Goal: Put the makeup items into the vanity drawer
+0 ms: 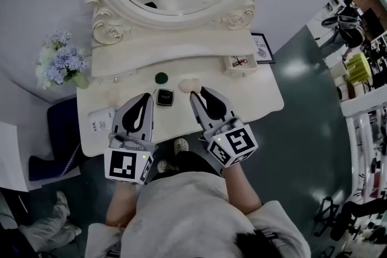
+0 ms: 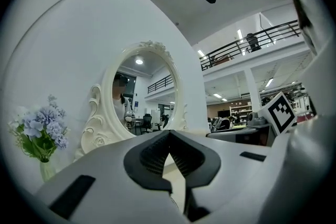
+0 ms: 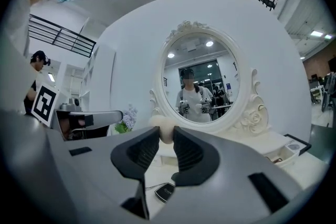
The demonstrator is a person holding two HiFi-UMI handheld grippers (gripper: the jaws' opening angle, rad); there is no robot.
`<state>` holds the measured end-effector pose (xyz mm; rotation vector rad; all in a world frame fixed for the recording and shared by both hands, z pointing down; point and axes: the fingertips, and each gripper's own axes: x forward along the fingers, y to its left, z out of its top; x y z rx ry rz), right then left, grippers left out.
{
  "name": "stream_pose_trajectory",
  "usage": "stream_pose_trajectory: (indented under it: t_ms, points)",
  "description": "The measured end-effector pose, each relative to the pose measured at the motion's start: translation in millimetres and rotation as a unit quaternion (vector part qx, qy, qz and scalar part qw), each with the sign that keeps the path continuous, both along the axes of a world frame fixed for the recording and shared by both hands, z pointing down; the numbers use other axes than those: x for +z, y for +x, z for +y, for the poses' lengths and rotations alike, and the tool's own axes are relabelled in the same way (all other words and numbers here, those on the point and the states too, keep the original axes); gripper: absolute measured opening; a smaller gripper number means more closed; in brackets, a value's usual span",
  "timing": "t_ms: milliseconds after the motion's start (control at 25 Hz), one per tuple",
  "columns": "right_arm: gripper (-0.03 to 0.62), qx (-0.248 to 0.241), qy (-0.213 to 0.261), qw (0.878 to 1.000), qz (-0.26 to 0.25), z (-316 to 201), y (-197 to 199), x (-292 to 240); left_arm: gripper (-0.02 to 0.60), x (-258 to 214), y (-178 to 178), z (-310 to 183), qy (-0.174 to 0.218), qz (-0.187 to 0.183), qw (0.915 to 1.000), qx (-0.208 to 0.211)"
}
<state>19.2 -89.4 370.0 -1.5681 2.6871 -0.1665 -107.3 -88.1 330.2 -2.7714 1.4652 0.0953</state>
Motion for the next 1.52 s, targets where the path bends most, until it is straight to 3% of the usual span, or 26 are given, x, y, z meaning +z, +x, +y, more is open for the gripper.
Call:
stream_pose_trajectory:
  t_ms: [720,1520]
  points:
    - [0.084,0.095,0.018,0.995,0.0,35.1,61.3,-11.5,0.014,-5.5,45.2,16.3,0.012,0.005,0.9973,0.073]
    - [0.084,0.126,0.014,0.992,-0.006,22.2,167.8,-11.0,0.014,-12.0,138.7,-4.9,0.025,0.005,0.9964,0.081]
